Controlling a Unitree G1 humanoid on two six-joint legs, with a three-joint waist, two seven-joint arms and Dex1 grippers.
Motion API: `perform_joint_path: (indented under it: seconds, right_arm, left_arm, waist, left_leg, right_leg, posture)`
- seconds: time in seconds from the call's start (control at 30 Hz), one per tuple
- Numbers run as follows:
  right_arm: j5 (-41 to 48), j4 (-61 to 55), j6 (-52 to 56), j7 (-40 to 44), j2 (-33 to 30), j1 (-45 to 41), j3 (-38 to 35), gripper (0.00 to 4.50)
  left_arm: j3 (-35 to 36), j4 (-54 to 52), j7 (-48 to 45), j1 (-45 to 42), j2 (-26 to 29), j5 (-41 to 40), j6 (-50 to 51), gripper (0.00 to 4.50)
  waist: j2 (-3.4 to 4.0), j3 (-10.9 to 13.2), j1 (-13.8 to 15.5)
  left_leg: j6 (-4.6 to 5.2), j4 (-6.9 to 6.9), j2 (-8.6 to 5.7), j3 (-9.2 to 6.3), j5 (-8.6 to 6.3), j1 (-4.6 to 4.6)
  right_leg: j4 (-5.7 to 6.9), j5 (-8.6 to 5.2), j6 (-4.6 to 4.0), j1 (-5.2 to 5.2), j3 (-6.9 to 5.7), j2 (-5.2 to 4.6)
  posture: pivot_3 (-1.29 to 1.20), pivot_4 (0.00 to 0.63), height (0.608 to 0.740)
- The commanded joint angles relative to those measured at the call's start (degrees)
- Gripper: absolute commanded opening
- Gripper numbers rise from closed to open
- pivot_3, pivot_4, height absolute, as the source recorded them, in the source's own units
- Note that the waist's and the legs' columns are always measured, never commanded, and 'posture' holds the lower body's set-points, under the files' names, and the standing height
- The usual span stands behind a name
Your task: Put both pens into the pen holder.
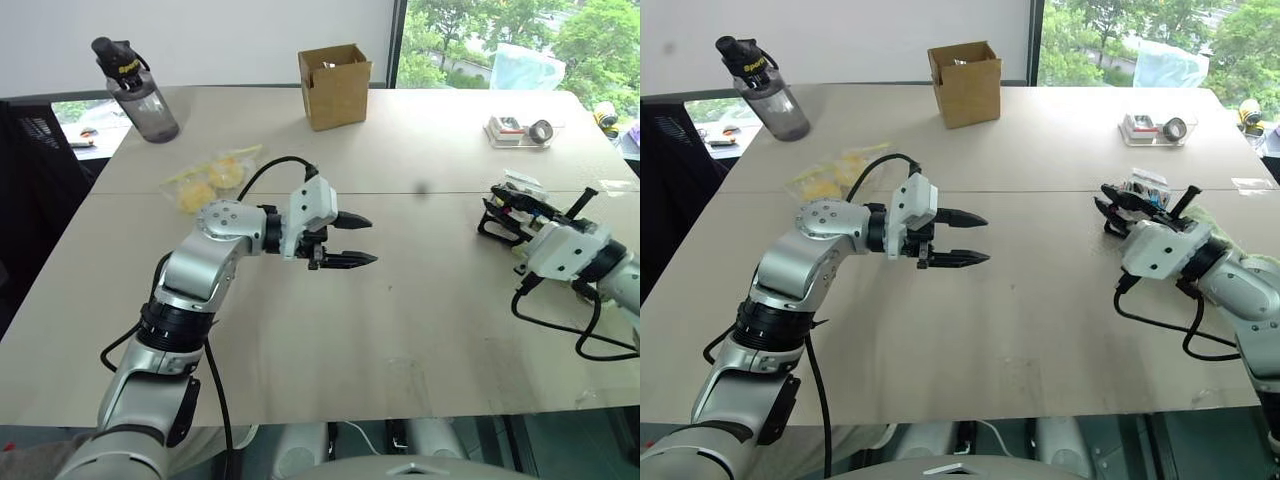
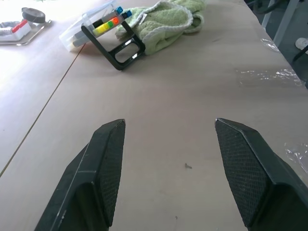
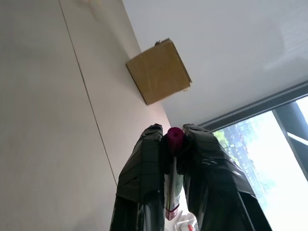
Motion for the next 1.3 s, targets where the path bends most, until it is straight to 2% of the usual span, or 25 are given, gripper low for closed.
perform_joint_path:
  seconds: [0.03,0.33,0.5,1.03,1.1,1.27,1.3]
  right_arm:
    - [-1.65,6.31,-6.03,-0.49,0.26,-2.78,0.29,0.07]
    - [-0.86,20.88,-12.75,-0.87,3.44,-8.94,1.67,0.07]
    - [-1.49,28.45,-15.72,-1.46,4.46,-12.82,2.16,0.07]
    - [0.31,38.1,-17.3,-0.5,7.49,-18.42,3.12,0.07]
    - [0.21,39.38,-16.63,-0.64,7.58,-19.17,2.98,1.09]
    - [-0.03,42.46,-16.53,-1.17,7.63,-21.13,2.78,3.23]
    - [0.16,42.63,-16.59,-1.19,7.69,-21.33,2.72,3.78]
  left_arm:
    - [1.01,-3.73,1.27,0.18,0.76,-1.79,1.12,3.01]
    - [2.41,-7.16,5.73,0.9,0.75,-5.05,5.52,3.01]
    - [4.65,-9.33,9.3,0.4,-0.97,-10.88,12.54,3.01]
    - [5.58,-11.44,14.58,-0.26,-1.45,-17.01,17.16,3.01]
    - [5.78,-11.43,15.14,-0.4,-1.81,-17.56,17.47,3.1]
    - [5.47,-11.29,15.74,-0.42,-1.69,-17.73,17.55,3.1]
    - [5.3,-11.22,15.88,-0.36,-1.57,-17.58,17.49,3.1]
  waist:
    - [0.02,0.01,-0.11]
    - [0.12,0.08,-0.7]
    - [0.18,0.12,-1.14]
    - [0.24,0.16,-1.26]
    - [0.25,0.16,-1.25]
    - [0.25,0.17,-1.31]
    - [0.25,0.17,-1.32]
  left_leg:
    - [0.0,0.0,0.0,0.01,0.0,0.01]
    - [-0.01,-0.01,0.01,0.06,0.0,0.02]
    - [-0.01,-0.01,0.02,0.06,0.01,0.02]
    - [-0.03,-0.01,0.02,0.06,0.02,0.05]
    - [-0.03,-0.01,0.01,0.06,0.02,0.05]
    - [-0.03,-0.01,-0.02,0.07,0.02,0.06]
    - [-0.04,-0.01,-0.02,0.07,0.02,0.06]
  right_leg:
    - [0.01,0.0,0.0,0.0,0.01,-0.01]
    - [0.02,0.0,0.0,0.0,0.08,-0.04]
    - [0.03,0.01,0.0,0.0,0.07,-0.07]
    - [0.08,0.02,0.0,0.0,0.06,-0.4]
    - [0.08,0.02,0.0,0.0,0.06,-0.42]
    - [0.09,0.02,0.0,0.0,0.06,-0.46]
    - [0.09,0.02,0.0,0.0,0.06,-0.46]
  posture:
    - [0.0,0.15,0.736]
    - [0.0,0.15,0.736]
    - [0.0,0.15,0.736]
    - [0.0,0.15,0.736]
    - [0.0,0.15,0.736]
    - [0.0,0.15,0.736]
    - [0.0,0.15,0.736]
